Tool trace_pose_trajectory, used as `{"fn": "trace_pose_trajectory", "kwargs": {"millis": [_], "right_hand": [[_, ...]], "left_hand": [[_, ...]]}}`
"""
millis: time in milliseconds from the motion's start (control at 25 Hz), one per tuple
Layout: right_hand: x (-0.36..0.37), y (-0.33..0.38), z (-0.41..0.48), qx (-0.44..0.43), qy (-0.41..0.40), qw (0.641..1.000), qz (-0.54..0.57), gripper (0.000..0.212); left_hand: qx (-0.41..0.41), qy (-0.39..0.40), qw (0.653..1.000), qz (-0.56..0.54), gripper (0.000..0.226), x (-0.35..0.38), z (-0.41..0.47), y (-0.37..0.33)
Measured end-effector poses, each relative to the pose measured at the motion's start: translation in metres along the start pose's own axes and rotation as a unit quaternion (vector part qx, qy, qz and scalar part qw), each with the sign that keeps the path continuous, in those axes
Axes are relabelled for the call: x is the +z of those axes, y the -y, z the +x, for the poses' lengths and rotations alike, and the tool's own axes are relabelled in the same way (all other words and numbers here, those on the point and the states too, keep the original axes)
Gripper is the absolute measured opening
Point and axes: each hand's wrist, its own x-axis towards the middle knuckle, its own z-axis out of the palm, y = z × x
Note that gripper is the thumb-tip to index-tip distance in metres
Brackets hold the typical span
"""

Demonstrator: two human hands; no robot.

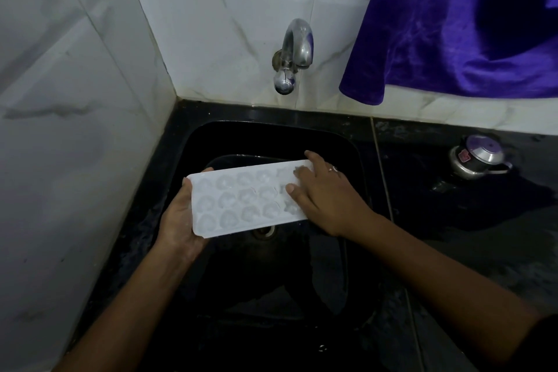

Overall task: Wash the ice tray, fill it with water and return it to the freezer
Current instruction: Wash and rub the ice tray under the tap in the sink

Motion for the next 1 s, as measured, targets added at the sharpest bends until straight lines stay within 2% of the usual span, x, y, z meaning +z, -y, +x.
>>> {"fn": "trace_pose_trajectory", "kwargs": {"millis": [160,320,480,640,760,920,1000], "right_hand": [[-0.004,-0.006,0.002,0.028,-0.014,0.999,0.011,0.048],[0.004,-0.005,-0.004,0.010,-0.001,1.000,0.013,0.057],[-0.002,-0.009,-0.001,0.033,-0.013,0.999,0.012,0.049],[0.006,-0.010,-0.006,0.004,0.010,1.000,-0.013,0.059],[-0.002,-0.015,-0.001,0.032,-0.011,0.999,0.000,0.048],[0.002,-0.013,-0.004,0.009,0.001,1.000,-0.012,0.055],[-0.003,-0.018,-0.002,0.020,-0.009,1.000,-0.012,0.049]], "left_hand": [[-0.009,0.006,1.000,0.013,0.043,-0.001,0.003,0.003],[-0.002,0.010,1.000,0.012,0.044,0.004,0.002,0.004],[-0.002,0.008,1.000,0.018,0.044,0.001,0.001,0.011],[0.006,0.002,1.000,0.022,0.043,-0.001,0.000,0.011],[0.001,0.013,0.999,0.029,0.045,0.003,0.002,0.014],[0.007,0.005,1.000,0.022,0.044,0.009,0.004,0.011],[0.008,0.004,1.000,0.028,0.045,0.008,0.004,0.011]]}}
